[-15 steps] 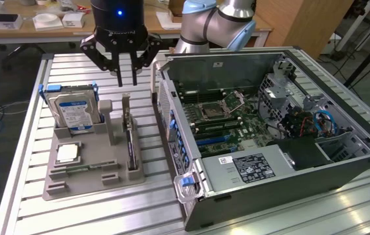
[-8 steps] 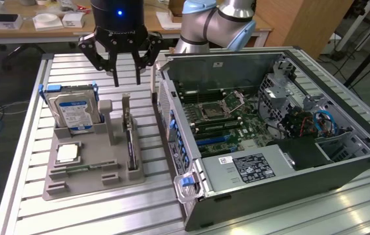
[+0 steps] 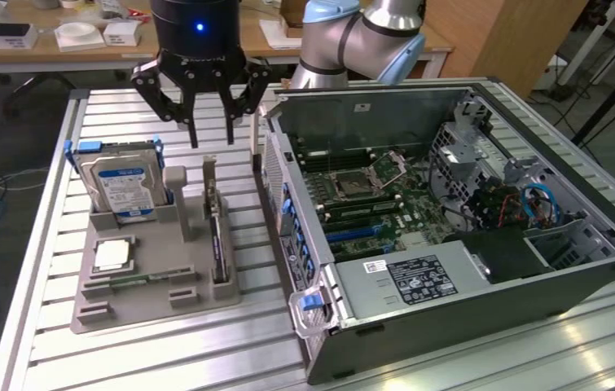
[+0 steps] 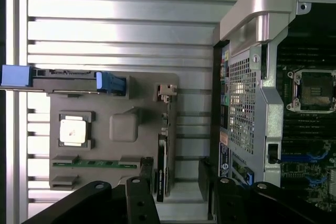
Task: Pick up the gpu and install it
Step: 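Pick up the gpu and move the gpu toward the slot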
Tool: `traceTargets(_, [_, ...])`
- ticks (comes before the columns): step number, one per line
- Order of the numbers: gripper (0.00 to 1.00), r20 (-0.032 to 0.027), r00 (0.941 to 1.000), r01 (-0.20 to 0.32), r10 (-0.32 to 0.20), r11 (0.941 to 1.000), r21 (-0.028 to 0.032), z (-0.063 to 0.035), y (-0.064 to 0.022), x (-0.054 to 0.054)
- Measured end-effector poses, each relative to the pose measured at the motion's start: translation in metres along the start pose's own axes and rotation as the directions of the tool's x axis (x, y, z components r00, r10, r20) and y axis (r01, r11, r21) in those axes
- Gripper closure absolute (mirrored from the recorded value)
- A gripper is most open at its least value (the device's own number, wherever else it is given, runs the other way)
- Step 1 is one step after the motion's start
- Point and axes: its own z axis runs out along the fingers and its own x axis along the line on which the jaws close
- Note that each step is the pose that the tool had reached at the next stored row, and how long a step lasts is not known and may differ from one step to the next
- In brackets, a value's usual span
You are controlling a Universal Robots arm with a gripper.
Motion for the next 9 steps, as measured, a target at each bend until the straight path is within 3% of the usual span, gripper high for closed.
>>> traceTargets(9, [0.53,-0.0001,1.0,0.0,0.0,1.0,0.0001,0.0015,-0.0037,0.0002])
